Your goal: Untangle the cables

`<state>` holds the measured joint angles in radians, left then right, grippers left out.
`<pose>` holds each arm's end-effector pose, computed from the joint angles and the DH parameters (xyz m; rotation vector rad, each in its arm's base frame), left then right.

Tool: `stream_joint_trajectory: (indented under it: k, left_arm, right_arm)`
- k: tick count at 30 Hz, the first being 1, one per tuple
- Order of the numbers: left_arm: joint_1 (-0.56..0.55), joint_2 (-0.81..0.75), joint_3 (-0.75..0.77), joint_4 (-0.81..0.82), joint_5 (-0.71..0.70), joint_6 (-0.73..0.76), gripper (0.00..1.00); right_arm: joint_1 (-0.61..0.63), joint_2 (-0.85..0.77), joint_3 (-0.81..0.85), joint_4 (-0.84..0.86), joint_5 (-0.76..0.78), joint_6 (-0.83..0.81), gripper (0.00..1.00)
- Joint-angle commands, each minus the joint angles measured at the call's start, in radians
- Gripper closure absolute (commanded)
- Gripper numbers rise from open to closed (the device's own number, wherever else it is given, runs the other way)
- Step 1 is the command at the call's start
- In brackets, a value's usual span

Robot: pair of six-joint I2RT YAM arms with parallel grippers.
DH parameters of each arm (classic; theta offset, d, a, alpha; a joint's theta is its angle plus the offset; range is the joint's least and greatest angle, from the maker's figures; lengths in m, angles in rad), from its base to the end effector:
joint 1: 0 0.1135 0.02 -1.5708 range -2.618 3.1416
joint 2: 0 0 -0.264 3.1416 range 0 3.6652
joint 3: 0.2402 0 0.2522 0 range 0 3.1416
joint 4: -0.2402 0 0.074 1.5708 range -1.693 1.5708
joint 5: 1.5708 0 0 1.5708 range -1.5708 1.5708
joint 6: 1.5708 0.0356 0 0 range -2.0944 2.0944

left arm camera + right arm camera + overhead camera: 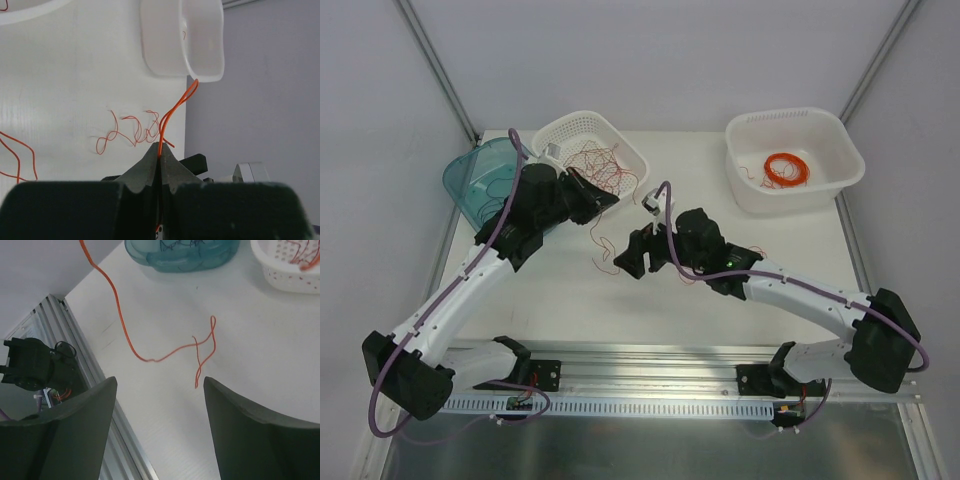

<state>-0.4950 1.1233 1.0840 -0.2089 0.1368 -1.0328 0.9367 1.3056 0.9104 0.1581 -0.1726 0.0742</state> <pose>0.2254 -0.1272 0.3750 -0.4258 1.9438 -1.1679 0.1764 0.2501 0.3037 -0.9060 1.6614 0.8625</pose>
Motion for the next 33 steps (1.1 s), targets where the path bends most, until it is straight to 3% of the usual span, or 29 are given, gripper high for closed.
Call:
stream_joint_trajectory:
  k: [1,7,10,13,14,17,20,27,28,33]
  left_arm:
    - [-0.013,-0.020,0.045,0.008,-0.013,-0.093,1.00]
    - [-0.037,-0.022,0.068,0.006,-0.035,-0.119,1.00]
    - [-0.037,-0.030,0.068,0.006,-0.060,-0.122,1.00]
    - [-0.037,-0.036,0.068,0.009,-0.072,-0.112,1.00]
    - [-0.037,-0.039,0.068,0.008,-0.075,-0.098,1.00]
    - [-0.034,-0.056,0.053,0.006,-0.123,-0.075,1.00]
    - [-0.031,-0.082,0.043,0.006,-0.172,-0.021,0.97]
    - [-0.031,-0.120,0.071,0.006,-0.161,0.209,0.53]
    - [-0.030,-0.134,0.065,0.006,-0.167,0.268,0.40]
    - [-0.031,-0.255,-0.047,0.006,-0.210,0.451,0.16]
  right_arm:
    - [0.013,0.044,0.085,0.101,-0.030,-0.040,0.27]
    - [0.022,0.135,0.180,0.112,-0.048,-0.062,0.30]
    - [0.024,0.176,0.212,0.109,-0.076,-0.065,0.38]
    - [0.025,0.178,0.208,0.094,-0.090,-0.067,0.58]
    - [0.025,0.169,0.206,0.069,-0.088,-0.070,0.74]
    - [0.024,0.113,0.199,-0.021,-0.042,-0.131,0.99]
    - [0.020,0.054,0.208,-0.141,0.031,-0.175,0.99]
    - [-0.012,-0.058,0.295,-0.388,0.198,-0.287,0.99]
    - [-0.022,-0.077,0.311,-0.431,0.218,-0.292,0.99]
    - [-0.107,-0.094,0.473,-0.577,0.284,-0.317,0.99]
